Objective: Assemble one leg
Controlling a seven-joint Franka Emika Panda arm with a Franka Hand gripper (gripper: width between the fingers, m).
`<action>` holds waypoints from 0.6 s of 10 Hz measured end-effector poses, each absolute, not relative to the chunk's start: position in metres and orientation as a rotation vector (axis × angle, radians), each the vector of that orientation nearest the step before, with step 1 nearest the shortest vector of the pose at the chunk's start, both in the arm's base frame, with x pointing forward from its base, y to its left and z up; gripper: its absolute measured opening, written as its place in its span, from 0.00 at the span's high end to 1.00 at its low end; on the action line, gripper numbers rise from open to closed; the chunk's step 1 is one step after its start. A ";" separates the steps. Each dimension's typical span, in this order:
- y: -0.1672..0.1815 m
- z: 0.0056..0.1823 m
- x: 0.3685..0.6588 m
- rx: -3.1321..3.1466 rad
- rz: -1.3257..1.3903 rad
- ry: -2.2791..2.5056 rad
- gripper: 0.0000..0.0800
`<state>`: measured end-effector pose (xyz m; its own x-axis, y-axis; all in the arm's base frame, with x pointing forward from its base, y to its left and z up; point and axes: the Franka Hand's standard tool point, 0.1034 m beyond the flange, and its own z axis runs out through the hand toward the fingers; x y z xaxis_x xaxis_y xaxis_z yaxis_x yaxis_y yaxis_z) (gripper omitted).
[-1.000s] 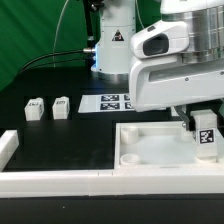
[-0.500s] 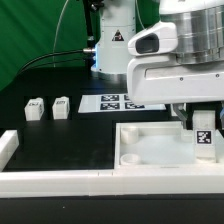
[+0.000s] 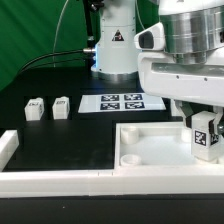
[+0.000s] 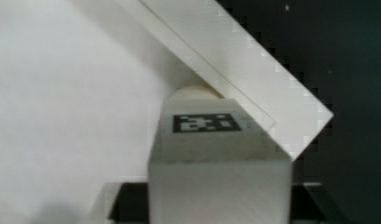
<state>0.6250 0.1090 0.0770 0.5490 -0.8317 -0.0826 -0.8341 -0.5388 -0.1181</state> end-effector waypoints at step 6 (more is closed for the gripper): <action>0.111 0.076 0.625 -2.240 0.093 1.977 0.63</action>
Offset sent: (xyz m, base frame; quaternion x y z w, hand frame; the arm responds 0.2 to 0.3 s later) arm -0.0003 -0.0044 -0.0037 -0.0043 0.0174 0.2948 0.9554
